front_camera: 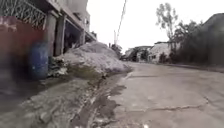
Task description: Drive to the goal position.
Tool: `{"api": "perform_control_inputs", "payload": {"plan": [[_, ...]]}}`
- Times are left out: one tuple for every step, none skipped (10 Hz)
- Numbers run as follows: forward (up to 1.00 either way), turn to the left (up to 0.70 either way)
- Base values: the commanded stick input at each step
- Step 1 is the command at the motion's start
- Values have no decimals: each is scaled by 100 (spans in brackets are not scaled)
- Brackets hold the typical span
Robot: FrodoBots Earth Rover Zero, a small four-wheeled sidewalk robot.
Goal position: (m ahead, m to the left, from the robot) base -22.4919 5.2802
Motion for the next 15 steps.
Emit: {"api": "perform_control_inputs", "payload": {"plan": [[0, 70], [0, 70], [0, 70], [0, 70], [0, 70], [0, 70], [0, 70], [0, 70], [0, 70], [0, 70], [0, 70], [0, 70], [-1, 64], [-4, 57], [-27, 35]]}}
